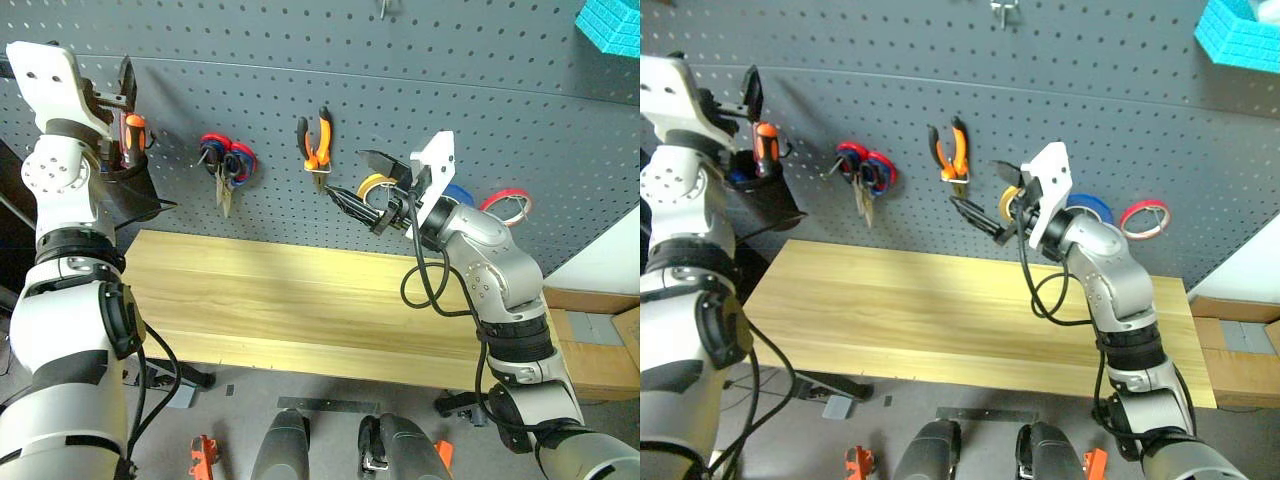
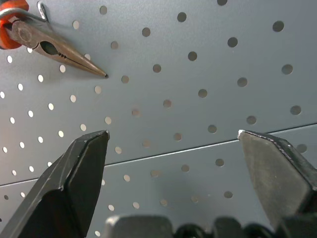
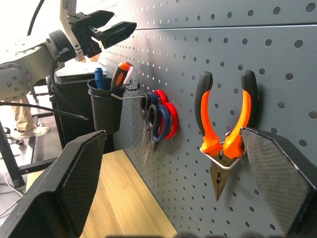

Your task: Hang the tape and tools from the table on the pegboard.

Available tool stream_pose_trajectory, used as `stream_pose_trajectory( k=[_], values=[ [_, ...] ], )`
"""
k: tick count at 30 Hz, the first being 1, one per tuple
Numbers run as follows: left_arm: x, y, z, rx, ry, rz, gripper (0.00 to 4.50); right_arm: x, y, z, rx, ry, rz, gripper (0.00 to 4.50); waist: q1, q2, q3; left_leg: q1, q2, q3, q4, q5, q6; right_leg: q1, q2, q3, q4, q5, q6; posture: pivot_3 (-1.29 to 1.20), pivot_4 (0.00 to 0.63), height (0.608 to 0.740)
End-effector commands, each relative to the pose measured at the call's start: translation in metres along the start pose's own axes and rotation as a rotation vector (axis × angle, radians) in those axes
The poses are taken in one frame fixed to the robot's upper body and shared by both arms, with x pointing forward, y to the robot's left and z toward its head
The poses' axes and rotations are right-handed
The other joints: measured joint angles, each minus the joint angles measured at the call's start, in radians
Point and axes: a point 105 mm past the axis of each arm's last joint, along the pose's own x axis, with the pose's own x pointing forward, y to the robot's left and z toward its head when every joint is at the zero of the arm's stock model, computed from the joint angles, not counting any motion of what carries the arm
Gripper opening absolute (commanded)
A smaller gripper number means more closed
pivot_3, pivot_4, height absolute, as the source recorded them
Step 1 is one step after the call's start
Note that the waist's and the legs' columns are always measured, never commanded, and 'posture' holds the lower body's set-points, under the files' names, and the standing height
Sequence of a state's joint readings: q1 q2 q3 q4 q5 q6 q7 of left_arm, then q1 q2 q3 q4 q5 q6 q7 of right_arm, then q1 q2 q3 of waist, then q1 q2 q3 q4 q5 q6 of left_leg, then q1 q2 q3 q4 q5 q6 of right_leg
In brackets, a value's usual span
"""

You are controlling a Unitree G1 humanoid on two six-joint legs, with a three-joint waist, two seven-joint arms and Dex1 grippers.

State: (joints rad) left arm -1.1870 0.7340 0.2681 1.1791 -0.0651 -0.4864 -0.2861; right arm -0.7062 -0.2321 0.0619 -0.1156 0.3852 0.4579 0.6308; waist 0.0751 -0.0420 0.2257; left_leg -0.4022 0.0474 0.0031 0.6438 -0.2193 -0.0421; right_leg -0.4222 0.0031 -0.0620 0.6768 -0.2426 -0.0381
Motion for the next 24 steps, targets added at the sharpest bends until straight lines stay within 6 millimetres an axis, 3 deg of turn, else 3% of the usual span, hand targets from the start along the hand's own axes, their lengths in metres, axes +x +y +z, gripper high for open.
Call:
stream_pose_trajectory(
  k=[1, 8, 13, 15, 21, 24],
  values=[
    [0.003, 0.009, 0.021, -0.030, -0.084, 0.043, 4.48, -0.004, 0.001, 0.013, -0.031, -0.037, 0.007, 4.50, -0.001, 0.000, 0.000, 0.000, 0.000, 0.000, 0.000, 0.000, 0.000, 0.000, 0.000, 0.000, 0.000, 0.000, 0.000, 0.16, 0.204, 0.740],
    [-0.020, -0.022, 0.040, -0.096, -0.134, -0.014, 4.48, -0.020, 0.006, 0.016, -0.062, -0.010, 0.019, 4.50, -0.002, 0.000, 0.000, -0.001, 0.002, 0.000, -0.001, 0.000, 0.000, 0.000, -0.003, 0.001, -0.001, 0.000, 0.000, 0.16, 0.184, 0.740],
    [-0.047, -0.075, 0.059, -0.243, -0.092, -0.076, 4.48, -0.030, 0.015, 0.018, -0.093, 0.013, -0.002, 4.50, 0.002, -0.001, -0.001, -0.002, 0.001, -0.002, 0.001, 0.000, 0.000, 0.000, -0.007, 0.000, 0.000, -0.001, 0.003, 0.17, 0.161, 0.740],
    [-0.062, -0.099, 0.058, -0.310, -0.044, -0.109, 4.48, -0.035, 0.020, 0.017, -0.111, 0.024, -0.020, 4.50, 0.002, -0.001, -0.002, -0.002, 0.000, -0.002, 0.001, 0.000, 0.000, 0.001, -0.007, 0.001, 0.000, -0.001, 0.003, 0.16, 0.150, 0.740],
    [-0.129, -0.177, 0.011, -0.409, 0.257, -0.294, 4.48, -0.064, 0.020, -0.012, -0.141, 0.125, -0.159, 4.50, 0.000, 0.000, -0.009, 0.001, 0.000, 0.000, 0.001, 0.000, -0.001, 0.002, -0.007, 0.003, 0.000, -0.002, 0.004, 0.13, 0.118, 0.740],
    [-0.166, -0.207, -0.025, -0.425, 0.433, -0.357, 4.48, -0.089, 0.009, -0.043, -0.134, 0.236, -0.311, 4.50, -0.001, 0.000, -0.016, 0.001, -0.001, 0.000, 0.001, 0.001, -0.002, 0.002, -0.006, 0.003, 0.000, -0.002, 0.004, 0.09, 0.090, 0.740]
  ],
)
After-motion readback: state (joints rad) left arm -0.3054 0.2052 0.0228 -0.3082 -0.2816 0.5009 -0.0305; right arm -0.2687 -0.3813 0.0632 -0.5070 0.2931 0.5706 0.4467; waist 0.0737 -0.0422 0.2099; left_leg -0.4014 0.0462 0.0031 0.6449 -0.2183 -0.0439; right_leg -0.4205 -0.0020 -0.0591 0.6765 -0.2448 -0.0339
